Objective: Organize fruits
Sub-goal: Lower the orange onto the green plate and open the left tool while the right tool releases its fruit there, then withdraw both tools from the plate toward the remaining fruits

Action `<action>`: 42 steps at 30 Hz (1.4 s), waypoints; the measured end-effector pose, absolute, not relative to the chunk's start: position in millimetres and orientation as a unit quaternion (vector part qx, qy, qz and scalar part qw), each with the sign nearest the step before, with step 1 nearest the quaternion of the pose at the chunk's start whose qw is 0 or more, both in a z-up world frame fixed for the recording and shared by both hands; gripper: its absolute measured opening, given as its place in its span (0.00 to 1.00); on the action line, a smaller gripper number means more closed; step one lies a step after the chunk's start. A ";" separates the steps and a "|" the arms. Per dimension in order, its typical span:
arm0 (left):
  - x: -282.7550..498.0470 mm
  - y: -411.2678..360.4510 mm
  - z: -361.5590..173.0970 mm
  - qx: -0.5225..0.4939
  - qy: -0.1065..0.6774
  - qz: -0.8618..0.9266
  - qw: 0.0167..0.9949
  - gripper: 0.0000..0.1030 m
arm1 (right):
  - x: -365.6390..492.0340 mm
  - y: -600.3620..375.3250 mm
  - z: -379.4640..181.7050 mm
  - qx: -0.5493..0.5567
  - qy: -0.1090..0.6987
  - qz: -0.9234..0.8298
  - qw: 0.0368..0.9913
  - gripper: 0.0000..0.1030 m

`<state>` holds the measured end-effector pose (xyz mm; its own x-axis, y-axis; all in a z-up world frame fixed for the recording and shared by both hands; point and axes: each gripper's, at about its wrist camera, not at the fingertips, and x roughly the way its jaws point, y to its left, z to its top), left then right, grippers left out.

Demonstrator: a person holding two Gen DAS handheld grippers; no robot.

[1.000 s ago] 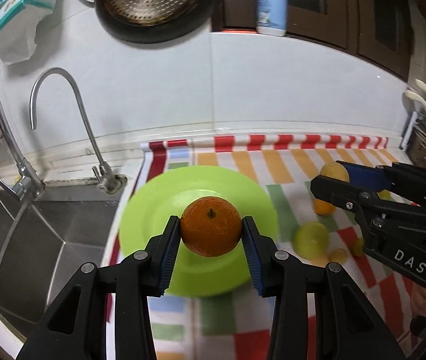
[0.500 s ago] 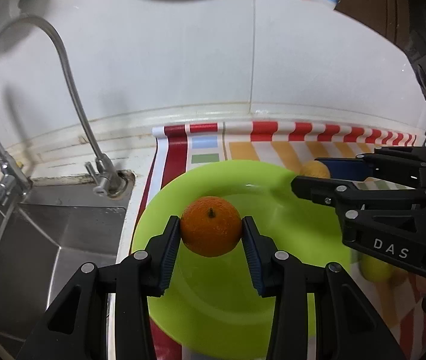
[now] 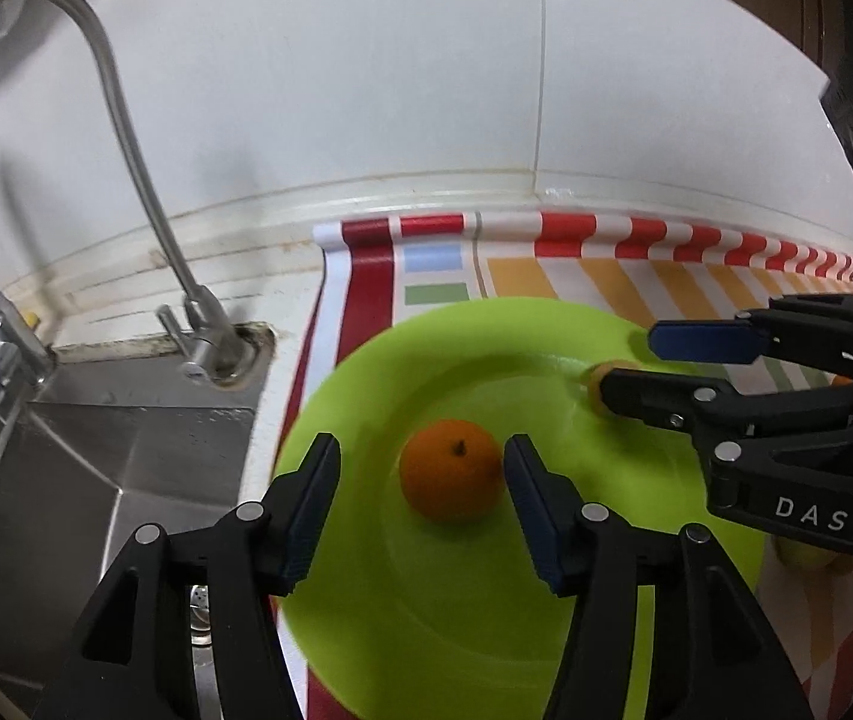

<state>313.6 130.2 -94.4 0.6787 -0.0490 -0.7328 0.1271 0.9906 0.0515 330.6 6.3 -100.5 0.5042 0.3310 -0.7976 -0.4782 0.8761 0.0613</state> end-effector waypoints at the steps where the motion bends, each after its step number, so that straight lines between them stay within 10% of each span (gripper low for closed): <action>1: 311.8 130.7 -92.0 0.049 0.396 -0.046 0.916 0.54 | 328.5 4.9 -98.9 -0.084 0.437 0.233 0.865 0.39; 42: 123.3 33.8 18.5 0.042 0.243 -0.079 0.966 0.95 | 105.8 -140.2 24.4 -0.025 0.260 0.090 0.961 0.69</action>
<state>123.3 33.8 18.5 0.8698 -0.1329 -0.4752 0.1735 0.9839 0.0424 105.8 -140.2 24.4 0.8481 0.1604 -0.5050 -0.1868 0.9824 -0.0017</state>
